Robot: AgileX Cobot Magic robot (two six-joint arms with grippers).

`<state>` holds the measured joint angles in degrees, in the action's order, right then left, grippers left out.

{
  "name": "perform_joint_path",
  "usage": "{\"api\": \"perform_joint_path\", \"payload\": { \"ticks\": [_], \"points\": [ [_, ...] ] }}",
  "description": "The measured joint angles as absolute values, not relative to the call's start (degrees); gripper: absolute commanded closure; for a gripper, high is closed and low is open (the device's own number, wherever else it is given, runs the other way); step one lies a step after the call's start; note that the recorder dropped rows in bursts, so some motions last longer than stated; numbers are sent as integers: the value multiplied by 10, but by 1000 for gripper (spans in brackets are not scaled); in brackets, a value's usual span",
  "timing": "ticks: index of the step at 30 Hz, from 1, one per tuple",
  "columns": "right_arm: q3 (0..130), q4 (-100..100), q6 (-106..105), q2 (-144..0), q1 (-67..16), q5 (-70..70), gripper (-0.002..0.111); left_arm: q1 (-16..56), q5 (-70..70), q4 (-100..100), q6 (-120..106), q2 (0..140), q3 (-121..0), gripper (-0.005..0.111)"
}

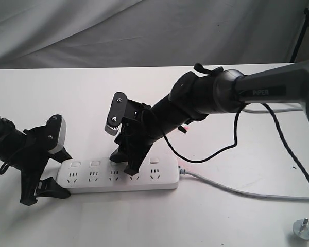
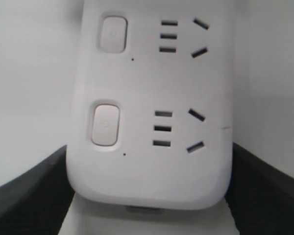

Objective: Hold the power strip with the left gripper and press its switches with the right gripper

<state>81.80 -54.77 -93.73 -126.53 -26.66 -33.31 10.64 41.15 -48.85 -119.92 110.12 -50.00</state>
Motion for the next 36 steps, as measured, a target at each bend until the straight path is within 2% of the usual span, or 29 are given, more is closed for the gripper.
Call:
{"api": "perform_joint_path", "payload": {
  "ticks": [22,36],
  "points": [
    [821,-532,-941,-1234,-267,-360,63,106,411,-488,-1199,1101,-500,40],
    [812,-488,-915,-1199,-231,-398,63,106,411,-488,-1199,1101,-500,40]
  ]
}}
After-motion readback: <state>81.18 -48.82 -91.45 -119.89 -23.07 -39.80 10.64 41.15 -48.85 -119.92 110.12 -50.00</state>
